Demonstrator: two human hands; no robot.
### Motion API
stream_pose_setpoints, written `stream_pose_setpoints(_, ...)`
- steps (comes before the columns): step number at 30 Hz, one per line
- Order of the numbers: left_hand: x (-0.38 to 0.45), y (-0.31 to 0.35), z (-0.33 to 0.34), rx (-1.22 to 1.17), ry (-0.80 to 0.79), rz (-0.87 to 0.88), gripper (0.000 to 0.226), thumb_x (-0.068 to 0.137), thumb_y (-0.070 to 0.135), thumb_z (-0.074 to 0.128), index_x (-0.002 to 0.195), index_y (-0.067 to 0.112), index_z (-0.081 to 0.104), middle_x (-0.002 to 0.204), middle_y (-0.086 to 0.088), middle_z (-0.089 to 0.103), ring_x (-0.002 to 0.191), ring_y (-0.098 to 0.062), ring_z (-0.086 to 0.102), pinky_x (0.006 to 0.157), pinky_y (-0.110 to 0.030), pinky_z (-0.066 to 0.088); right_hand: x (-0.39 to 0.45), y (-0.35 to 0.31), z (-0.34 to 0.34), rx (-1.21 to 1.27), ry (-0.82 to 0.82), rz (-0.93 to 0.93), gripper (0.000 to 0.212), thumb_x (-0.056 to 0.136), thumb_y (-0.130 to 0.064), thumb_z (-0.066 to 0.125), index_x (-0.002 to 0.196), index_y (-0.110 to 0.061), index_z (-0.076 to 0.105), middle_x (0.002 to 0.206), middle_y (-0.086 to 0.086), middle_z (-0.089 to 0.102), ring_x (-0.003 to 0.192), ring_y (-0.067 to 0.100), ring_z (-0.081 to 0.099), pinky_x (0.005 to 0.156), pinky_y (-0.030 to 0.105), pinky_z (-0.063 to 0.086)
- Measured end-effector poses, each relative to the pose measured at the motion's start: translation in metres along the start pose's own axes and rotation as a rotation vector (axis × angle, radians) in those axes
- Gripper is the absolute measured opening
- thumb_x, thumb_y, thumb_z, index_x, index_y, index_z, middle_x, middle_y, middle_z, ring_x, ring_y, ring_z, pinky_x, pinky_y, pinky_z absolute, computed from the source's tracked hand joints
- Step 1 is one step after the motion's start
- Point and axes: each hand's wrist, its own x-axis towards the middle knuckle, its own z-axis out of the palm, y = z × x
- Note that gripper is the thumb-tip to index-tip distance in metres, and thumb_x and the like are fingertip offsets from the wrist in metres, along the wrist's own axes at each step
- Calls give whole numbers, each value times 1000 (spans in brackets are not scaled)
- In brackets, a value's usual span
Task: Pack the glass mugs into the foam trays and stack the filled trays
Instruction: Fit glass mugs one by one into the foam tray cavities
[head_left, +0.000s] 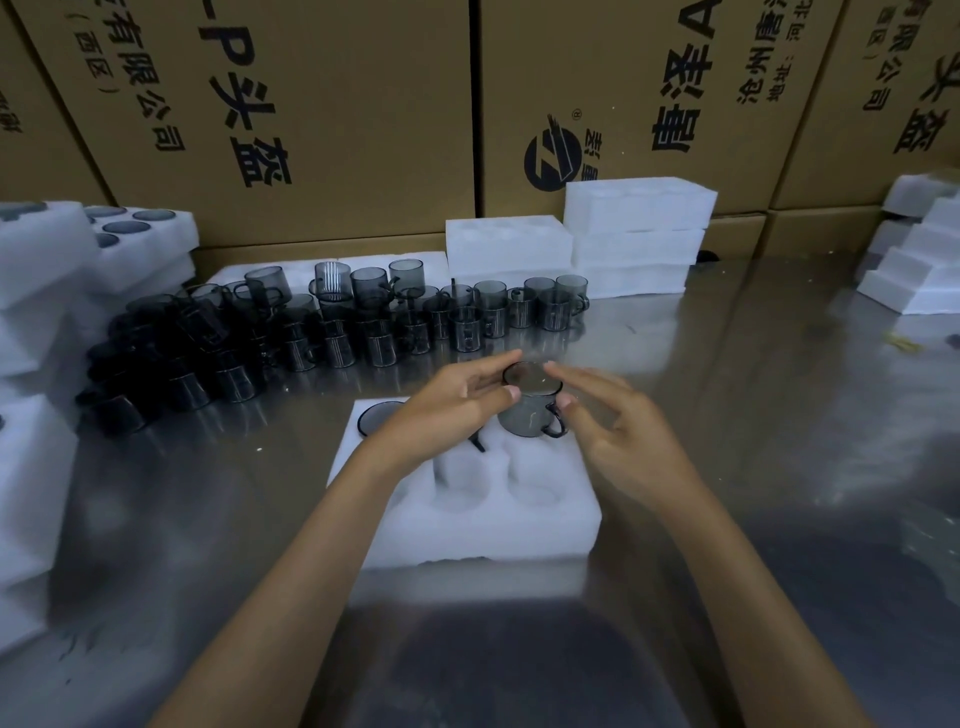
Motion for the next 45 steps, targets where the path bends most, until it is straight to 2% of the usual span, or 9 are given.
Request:
stream_pose_setpoints(9,-3,-5,-7,456,101,181,48,94,20,64,141,27,54,145,16,49,135,4,40,110,-13,30,-4,-5,-5,-102,-18,-36,43,93,-18,68,133,-32,62,138,-27,54,142,-6,28,121,49,23)
stream_pose_setpoints(15,-13,-23,-3,709,166,418,19,91,4,50,100,15,63,135,3,62,143,-6,33,124,-32,9,-2,-5,-4,-147,-54,-49,42,93,-17,67,130,-35,63,138,-23,56,144,-1,29,119,51,24)
stream_pose_setpoints(24,-10,-33,-5,642,155,395,23,86,-6,45,88,12,60,133,0,63,144,-12,35,123,-37,14,-2,4,-6,-47,-17,-46,34,88,4,57,96,-21,79,119,-11,71,133,-4,44,102,5,34)
stream_pose_setpoints(28,-9,-37,-2,684,104,289,27,86,-5,43,88,20,54,122,-1,68,142,-10,37,122,-33,11,-3,9,3,-2,26,9,30,88,-1,58,92,-19,81,109,-6,75,118,-3,57,100,17,46)
stream_pose_setpoints(32,-10,-39,-1,674,91,272,30,88,-3,43,87,27,47,111,0,68,128,-12,49,117,-37,22,-4,13,10,38,72,49,29,88,-2,57,88,-20,80,103,-8,76,107,-1,66,95,30,53)
stream_pose_setpoints(34,-11,-38,-1,626,97,278,30,87,-4,43,86,25,48,112,0,67,113,-14,58,98,-34,39,-4,15,11,128,84,93,32,90,1,56,86,-19,80,101,-8,77,102,1,68,93,29,54)
stream_pose_setpoints(38,-12,-38,-3,554,82,236,28,87,-2,45,90,22,61,115,0,68,75,-2,56,62,-24,35,-1,13,16,387,131,204,39,94,5,54,99,-27,75,111,-14,73,105,-3,65,93,18,52)
stream_pose_setpoints(42,-12,-30,-28,412,221,190,38,90,5,51,106,34,70,129,20,61,103,0,63,89,-22,50,-1,14,28,510,25,372,41,97,-9,57,130,-33,61,138,-12,58,123,2,56,105,28,46)
stream_pose_setpoints(45,-9,-33,-67,417,531,165,42,89,5,54,121,31,62,139,14,49,131,-10,43,106,-28,39,-3,9,42,622,-5,412,48,97,-9,55,138,-34,54,145,-14,51,133,6,49,112,35,40)
